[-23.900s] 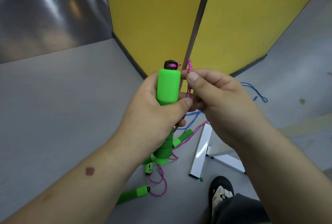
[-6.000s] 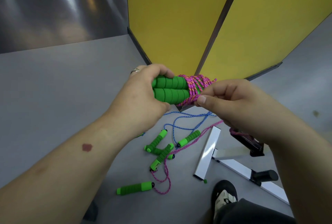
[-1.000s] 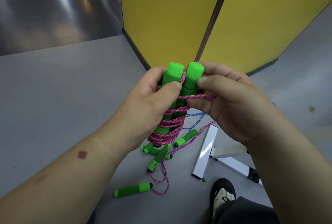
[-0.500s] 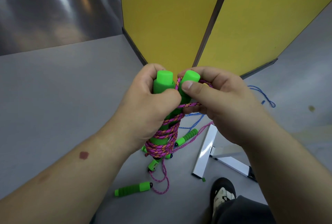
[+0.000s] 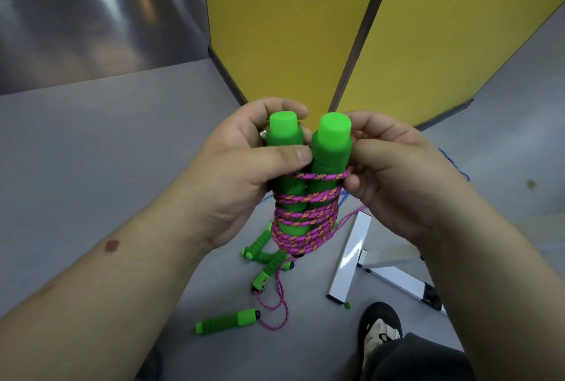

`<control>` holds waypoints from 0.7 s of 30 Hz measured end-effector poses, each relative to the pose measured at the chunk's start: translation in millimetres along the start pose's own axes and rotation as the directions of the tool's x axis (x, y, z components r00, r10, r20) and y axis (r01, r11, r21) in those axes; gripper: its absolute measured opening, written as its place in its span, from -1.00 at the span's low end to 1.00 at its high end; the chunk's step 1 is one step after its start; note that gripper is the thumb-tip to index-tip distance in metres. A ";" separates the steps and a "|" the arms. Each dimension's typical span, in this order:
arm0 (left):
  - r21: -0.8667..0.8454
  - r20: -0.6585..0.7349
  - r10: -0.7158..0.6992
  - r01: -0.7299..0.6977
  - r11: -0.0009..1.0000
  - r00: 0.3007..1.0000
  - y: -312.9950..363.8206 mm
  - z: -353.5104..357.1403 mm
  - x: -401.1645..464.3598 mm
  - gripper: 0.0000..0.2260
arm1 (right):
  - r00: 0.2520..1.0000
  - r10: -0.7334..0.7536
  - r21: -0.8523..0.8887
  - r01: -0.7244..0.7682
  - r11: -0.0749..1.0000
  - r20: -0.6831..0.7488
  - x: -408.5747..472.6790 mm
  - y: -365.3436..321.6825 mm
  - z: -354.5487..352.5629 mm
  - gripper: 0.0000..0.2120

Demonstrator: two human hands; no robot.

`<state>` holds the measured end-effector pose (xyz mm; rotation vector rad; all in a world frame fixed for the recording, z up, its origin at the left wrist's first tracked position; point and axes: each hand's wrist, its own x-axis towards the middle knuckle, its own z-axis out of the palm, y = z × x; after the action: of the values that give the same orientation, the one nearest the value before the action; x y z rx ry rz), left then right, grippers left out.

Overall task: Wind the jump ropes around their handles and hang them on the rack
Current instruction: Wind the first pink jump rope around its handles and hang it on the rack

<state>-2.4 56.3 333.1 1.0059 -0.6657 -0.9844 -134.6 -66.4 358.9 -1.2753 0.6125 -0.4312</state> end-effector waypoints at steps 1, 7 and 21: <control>-0.007 -0.020 0.004 -0.004 1.000 1.000 -1.4 0.4 0.6 -0.67 | 0.999 0.001 0.022 0.000 1.000 -0.034 1.0 0.1 1.0 -0.64; 0.461 -0.083 0.113 -0.062 0.885 0.990 -14.5 13.2 -5.7 -0.63 | 0.984 -0.028 -0.080 0.014 0.997 -0.178 0.7 4.9 11.8 -0.64; 0.669 -0.297 0.177 0.072 0.739 0.938 -9.8 16.3 -8.3 -0.55 | 0.987 -0.060 -0.137 0.040 0.990 -0.147 -2.7 6.2 20.7 -0.68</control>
<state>-23.1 55.7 330.6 1.7490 -0.7671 -0.4722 -123.7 -47.7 356.9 -1.3968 0.7487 -0.5391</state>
